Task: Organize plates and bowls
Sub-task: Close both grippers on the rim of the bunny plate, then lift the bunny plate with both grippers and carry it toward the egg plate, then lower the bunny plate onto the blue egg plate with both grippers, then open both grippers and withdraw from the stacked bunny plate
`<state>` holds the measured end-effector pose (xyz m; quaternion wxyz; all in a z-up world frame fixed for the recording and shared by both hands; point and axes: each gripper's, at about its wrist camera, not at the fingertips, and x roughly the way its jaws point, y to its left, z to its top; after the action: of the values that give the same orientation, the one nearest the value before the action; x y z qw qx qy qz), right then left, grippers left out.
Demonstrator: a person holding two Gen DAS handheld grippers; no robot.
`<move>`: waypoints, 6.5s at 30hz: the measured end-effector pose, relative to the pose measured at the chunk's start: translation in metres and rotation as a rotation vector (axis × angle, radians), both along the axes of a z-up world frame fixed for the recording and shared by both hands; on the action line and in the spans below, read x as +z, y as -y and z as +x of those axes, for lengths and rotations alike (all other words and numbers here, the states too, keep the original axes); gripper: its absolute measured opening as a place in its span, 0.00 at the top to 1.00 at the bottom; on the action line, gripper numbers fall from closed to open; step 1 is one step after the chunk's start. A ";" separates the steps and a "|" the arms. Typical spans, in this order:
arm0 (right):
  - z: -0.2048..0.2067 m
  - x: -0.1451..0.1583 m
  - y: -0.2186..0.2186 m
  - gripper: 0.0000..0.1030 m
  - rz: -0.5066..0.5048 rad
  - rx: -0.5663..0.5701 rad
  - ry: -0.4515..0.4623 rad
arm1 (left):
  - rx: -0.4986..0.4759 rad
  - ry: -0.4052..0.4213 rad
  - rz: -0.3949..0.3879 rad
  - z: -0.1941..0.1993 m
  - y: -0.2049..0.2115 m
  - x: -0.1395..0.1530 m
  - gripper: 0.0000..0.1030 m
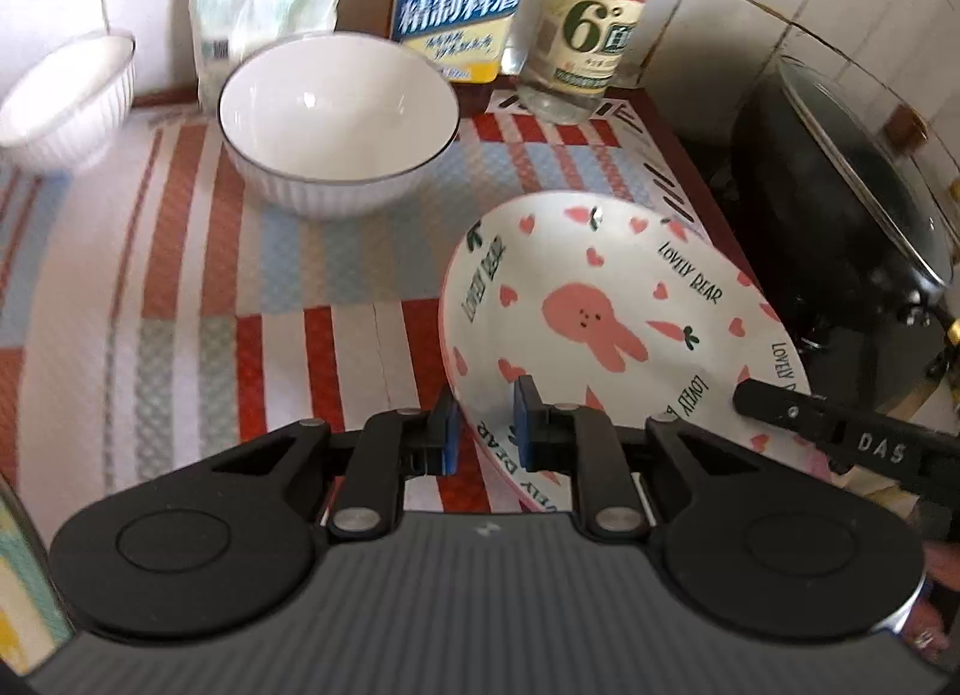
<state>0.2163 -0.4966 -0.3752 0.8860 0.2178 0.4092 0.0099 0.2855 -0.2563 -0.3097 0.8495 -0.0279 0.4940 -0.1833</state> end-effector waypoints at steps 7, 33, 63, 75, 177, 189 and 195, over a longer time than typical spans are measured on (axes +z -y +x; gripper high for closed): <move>-0.013 0.009 -0.002 0.77 0.046 0.033 -0.022 | -0.064 0.066 0.086 -0.020 -0.007 0.013 0.85; -0.084 0.080 -0.043 0.77 0.028 0.158 0.076 | -0.041 0.140 0.089 -0.099 -0.071 0.098 0.85; -0.099 0.121 -0.173 0.77 0.027 0.442 0.167 | 0.233 0.221 0.091 -0.187 -0.211 0.131 0.84; -0.103 0.105 -0.228 0.77 0.029 0.527 0.104 | 0.308 0.162 0.082 -0.205 -0.265 0.101 0.84; -0.099 0.158 -0.365 0.33 -0.442 0.449 0.132 | -0.146 0.105 0.085 -0.142 -0.350 0.132 0.54; -0.111 0.177 -0.369 0.30 -0.504 0.344 0.152 | -0.316 0.197 0.091 -0.113 -0.350 0.168 0.44; -0.110 0.190 -0.358 0.29 -0.526 0.302 0.202 | -0.349 0.198 0.062 -0.101 -0.337 0.177 0.42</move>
<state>0.1067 -0.1385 -0.1854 0.9366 -0.0840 0.3356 0.0566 0.1850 0.0803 -0.1332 0.8497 0.1026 0.4106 -0.3144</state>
